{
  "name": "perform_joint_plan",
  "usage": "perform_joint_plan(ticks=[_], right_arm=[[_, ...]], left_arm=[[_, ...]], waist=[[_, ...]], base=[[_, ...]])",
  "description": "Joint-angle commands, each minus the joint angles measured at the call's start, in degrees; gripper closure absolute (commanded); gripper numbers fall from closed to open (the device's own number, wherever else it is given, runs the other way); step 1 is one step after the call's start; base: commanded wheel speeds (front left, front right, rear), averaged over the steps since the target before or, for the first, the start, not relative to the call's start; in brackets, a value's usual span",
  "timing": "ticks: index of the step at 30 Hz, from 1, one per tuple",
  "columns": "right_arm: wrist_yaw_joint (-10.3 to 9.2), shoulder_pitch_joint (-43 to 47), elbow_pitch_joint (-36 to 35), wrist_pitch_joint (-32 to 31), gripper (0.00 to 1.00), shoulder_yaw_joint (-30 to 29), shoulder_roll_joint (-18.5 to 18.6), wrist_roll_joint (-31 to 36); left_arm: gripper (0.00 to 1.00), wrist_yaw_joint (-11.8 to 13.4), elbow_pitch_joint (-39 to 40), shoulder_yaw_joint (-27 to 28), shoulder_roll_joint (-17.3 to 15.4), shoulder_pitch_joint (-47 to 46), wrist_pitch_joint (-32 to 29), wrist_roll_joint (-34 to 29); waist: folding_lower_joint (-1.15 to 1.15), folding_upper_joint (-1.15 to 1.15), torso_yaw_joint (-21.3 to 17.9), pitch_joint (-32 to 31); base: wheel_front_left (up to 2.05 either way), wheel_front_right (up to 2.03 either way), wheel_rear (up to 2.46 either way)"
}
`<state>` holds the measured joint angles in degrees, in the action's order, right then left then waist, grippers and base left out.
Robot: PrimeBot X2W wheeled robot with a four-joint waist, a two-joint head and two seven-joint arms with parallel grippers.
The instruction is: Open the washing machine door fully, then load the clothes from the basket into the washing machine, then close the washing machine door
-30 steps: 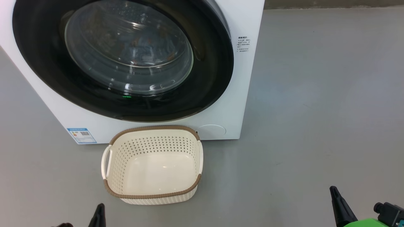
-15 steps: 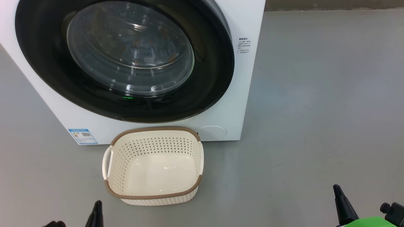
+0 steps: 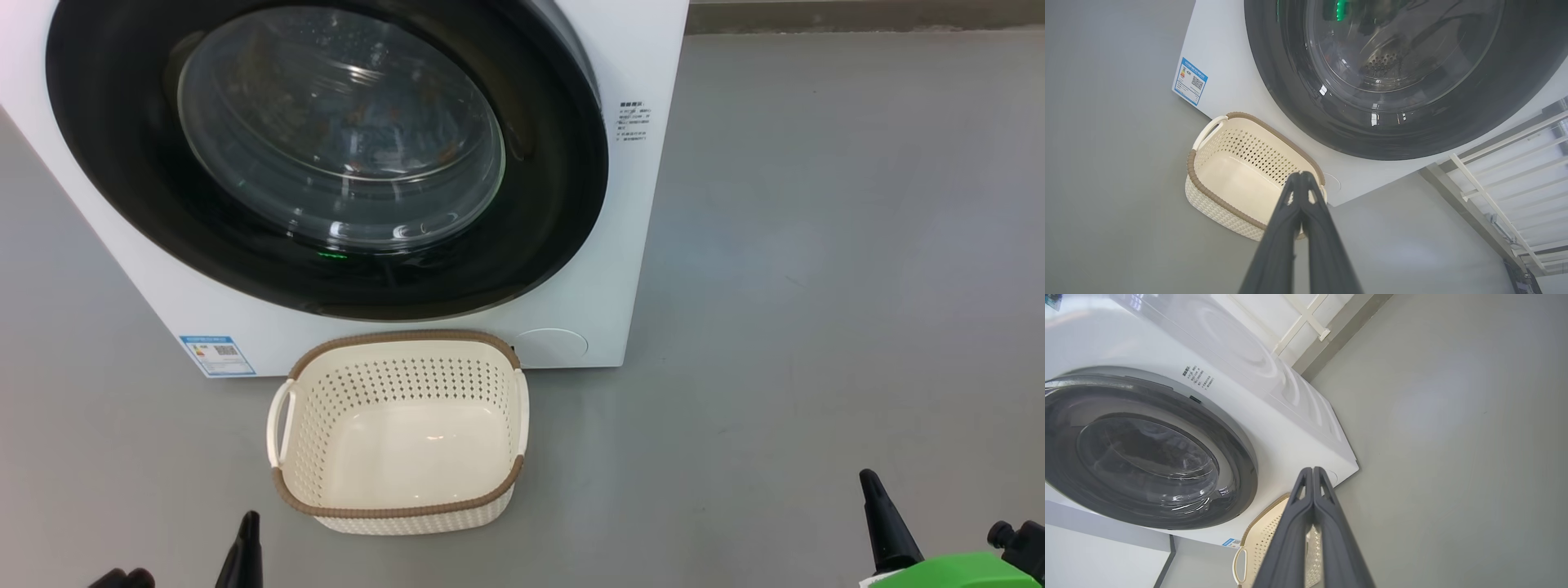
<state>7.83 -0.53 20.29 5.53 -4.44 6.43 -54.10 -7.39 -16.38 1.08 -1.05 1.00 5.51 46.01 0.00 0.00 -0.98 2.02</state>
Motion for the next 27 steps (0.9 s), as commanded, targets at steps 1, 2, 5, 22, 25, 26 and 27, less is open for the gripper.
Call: perform_joint_plan(ticks=[1, 2, 5, 22, 25, 26, 27], right_arm=[[-0.16, -2.46, -1.8, -0.61, 1.0, 0.17, 0.15, -1.9], [-0.16, -2.51, -1.87, -0.78, 1.0, 0.14, 0.09, -2.43], [-0.16, -2.6, -2.0, -1.12, 1.0, 0.07, -0.01, -3.5], [-0.21, -3.41, -3.12, -4.0, 1.0, -0.51, -0.95, -12.57], [-0.22, -3.55, -3.32, -4.51, 1.0, -0.62, -1.11, -14.18], [-0.22, -3.6, -3.38, -4.68, 1.0, -0.65, -1.16, -14.71], [-0.22, -3.64, -3.45, -4.85, 1.0, -0.68, -1.22, -15.25]], left_arm=[[1.0, -0.05, 1.58, 1.38, -1.12, -2.45, -0.48, 2.43], [1.0, -0.05, 1.59, 1.44, -1.14, -2.52, -0.65, 3.08], [1.0, -0.05, 1.61, 1.55, -1.16, -2.66, -0.98, 4.38], [1.0, -0.07, 1.8, 2.53, -1.38, -3.85, -3.85, 15.4], [1.0, -0.07, 1.83, 2.71, -1.42, -4.06, -4.35, 17.35], [1.0, -0.07, 1.85, 2.77, -1.43, -4.13, -4.52, 18.0], [1.0, -0.07, 1.86, 2.82, -1.44, -4.2, -4.69, 18.65]], waist=[[0.0, 0.0, 0.04, -0.06], [0.0, 0.0, 0.05, -0.09], [0.0, 0.0, 0.08, -0.14], [0.0, 0.0, 0.32, -0.59], [0.0, 0.0, 0.36, -0.67], [0.0, 0.0, 0.37, -0.69], [0.0, 0.0, 0.39, -0.72]], base=[[0.0, 0.0, 0.0], [0.0, 0.0, 0.0], [0.0, 0.0, 0.0], [0.0, 0.0, 0.0], [0.0, 0.0, 0.0], [0.0, 0.0, 0.0], [0.0, 0.0, 0.0]])
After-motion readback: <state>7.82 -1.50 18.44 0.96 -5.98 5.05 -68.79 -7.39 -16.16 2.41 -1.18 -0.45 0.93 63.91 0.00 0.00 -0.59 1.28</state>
